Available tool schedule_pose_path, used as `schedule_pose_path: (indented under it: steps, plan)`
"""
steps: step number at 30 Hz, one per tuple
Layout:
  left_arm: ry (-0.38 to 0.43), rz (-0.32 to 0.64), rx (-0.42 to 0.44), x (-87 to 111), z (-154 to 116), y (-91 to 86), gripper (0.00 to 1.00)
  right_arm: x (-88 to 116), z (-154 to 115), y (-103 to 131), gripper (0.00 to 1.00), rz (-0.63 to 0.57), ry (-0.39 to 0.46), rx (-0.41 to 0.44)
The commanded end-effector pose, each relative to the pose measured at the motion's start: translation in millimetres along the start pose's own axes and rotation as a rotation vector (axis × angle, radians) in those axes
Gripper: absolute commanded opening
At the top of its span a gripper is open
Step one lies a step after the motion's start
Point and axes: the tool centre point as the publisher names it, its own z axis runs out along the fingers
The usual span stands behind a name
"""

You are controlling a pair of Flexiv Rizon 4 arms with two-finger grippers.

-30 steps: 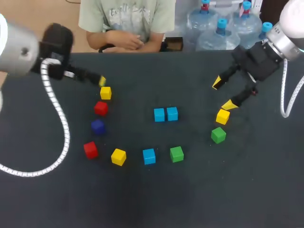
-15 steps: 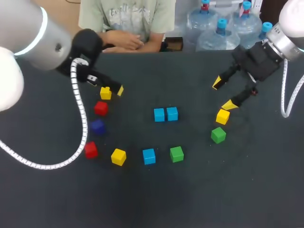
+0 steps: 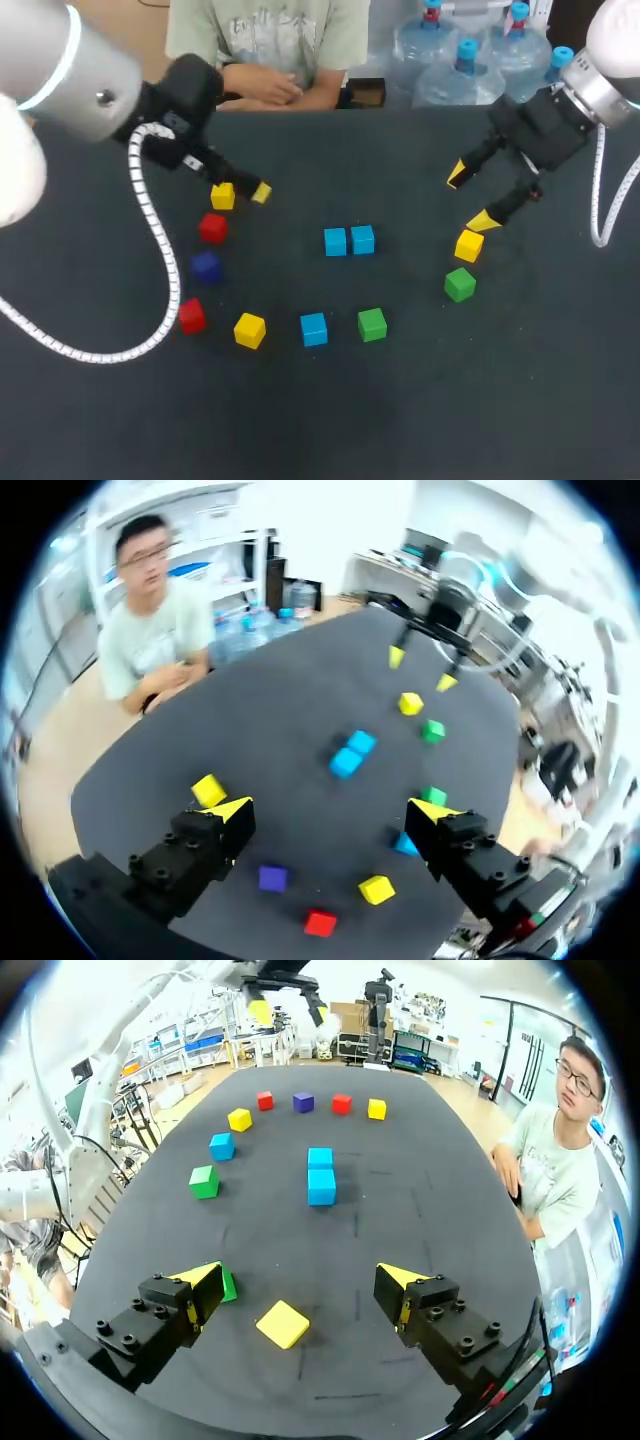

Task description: Place the blue cubes, place green cubes on the blue cubes, place the yellow cubes on the green cubes, then place the red cubes on the yellow cubes, and place purple cube on the red cubes.

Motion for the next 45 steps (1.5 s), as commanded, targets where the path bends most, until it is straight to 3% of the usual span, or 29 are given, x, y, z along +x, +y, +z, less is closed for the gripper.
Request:
schedule_pose_path:
  steps: [1, 10, 16, 18, 22, 27, 32, 38, 45]
  plan:
    - [0.272, 0.27, 0.11, -13.3, 28.3, -11.7, 1.0, 0.1, 0.1, 0.2, 1.0, -0.001, -0.002, 0.001]
    - [0.486, 0.419, 0.19, 23.0, 74.0, -50.7, 1.0, 0.1, 0.1, 0.2, 1.0, -0.001, -0.002, 0.001]
    - [0.502, 0.33, 0.172, 42.7, 84.0, -63.6, 1.0, 0.1, 0.1, 0.2, 1.0, -0.001, -0.002, 0.001]
    - [0.46, 0.284, 0.157, 47.2, 84.8, -67.0, 1.0, 0.1, 0.1, 0.2, 1.0, -0.001, -0.002, 0.001]
    - [0.412, 0.175, 0.128, 55.8, 90.7, -64.4, 1.0, 0.1, 0.1, 0.2, 1.0, -0.001, -0.002, 0.001]
    - [0.417, 0.106, 0.09, 62.4, 101.1, -61.3, 1.0, 0.1, 0.1, 0.2, 1.0, -0.001, -0.002, 0.001]
    - [0.417, 0.204, 0.038, 64.6, 105.6, -63.6, 1.0, 0.1, 0.1, 0.2, 1.0, -0.001, -0.002, 0.001]
    - [0.414, 0.357, 0.076, 67.2, 109.6, -68.3, 1.0, 0.1, 0.1, 0.2, 1.0, -0.001, -0.002, 0.001]
    - [0.436, 0.396, 0.136, 76.3, 113.4, -74.5, 1.0, 0.1, 0.1, 0.2, 1.0, -0.001, -0.002, 0.001]
